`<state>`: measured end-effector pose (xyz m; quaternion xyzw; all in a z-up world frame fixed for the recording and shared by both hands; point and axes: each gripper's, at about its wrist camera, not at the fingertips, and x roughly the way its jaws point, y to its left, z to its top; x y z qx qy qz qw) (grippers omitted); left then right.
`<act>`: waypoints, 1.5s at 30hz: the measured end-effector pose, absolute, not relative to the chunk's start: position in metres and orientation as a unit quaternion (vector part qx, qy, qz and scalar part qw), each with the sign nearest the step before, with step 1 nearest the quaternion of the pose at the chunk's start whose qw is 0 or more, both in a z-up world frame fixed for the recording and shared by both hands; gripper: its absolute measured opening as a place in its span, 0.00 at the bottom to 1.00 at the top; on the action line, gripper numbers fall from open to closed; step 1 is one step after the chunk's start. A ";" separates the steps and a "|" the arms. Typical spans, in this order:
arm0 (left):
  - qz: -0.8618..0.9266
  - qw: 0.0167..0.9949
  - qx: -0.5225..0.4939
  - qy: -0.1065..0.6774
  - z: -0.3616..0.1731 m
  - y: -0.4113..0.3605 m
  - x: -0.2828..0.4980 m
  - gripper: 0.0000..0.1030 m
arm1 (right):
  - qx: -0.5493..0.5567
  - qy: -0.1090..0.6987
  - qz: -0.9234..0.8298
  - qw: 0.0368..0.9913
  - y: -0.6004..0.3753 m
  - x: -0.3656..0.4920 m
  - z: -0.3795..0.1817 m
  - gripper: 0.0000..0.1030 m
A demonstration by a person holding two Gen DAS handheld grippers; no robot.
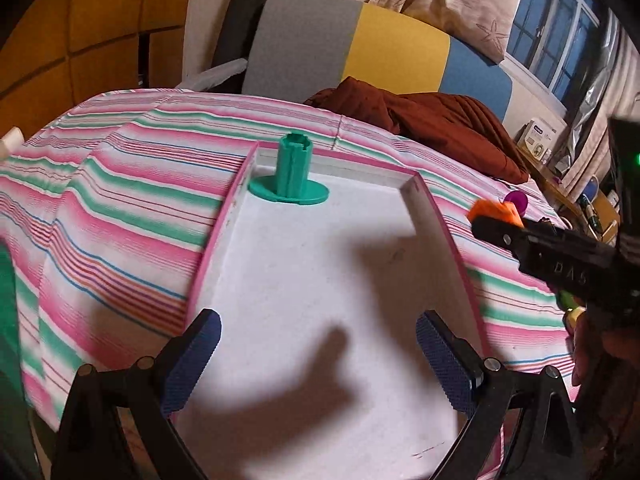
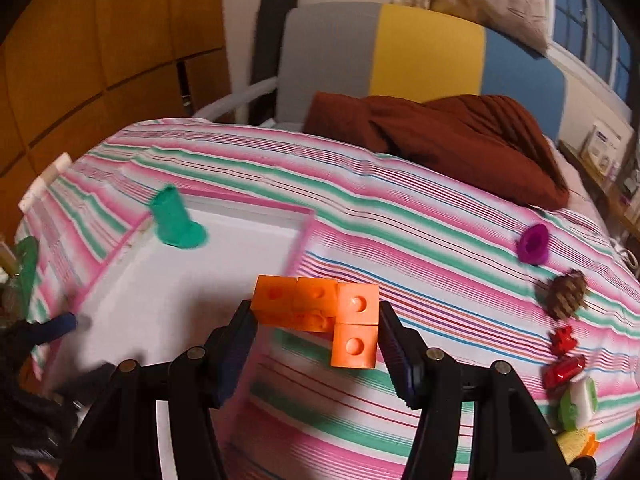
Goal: Organize rigid objects
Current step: 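Set the orange blocks in the white tray beside the spool and open the right tool, then move the right tool back toward the toys on the bed cover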
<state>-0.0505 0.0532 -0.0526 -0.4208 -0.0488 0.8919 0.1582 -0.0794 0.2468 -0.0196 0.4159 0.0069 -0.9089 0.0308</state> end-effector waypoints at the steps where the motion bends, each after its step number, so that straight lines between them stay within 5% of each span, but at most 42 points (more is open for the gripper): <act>1: 0.892 0.157 -0.421 -0.048 -0.053 0.051 -0.050 0.96 | 0.417 0.005 -0.908 0.038 0.242 -0.082 -0.018 0.59; 24: 0.884 0.128 -0.446 -0.058 -0.049 0.033 -0.049 0.96 | 0.483 -0.001 -0.875 0.036 0.198 -0.187 -0.050 0.59; 32: 0.886 0.117 -0.446 -0.053 -0.048 0.036 -0.048 0.96 | 0.454 -0.003 -0.891 0.019 0.207 -0.182 -0.039 0.68; 45: 0.893 0.109 -0.437 -0.023 -0.042 0.050 -0.038 0.96 | 0.431 -0.007 -0.902 0.019 0.223 -0.136 -0.008 0.68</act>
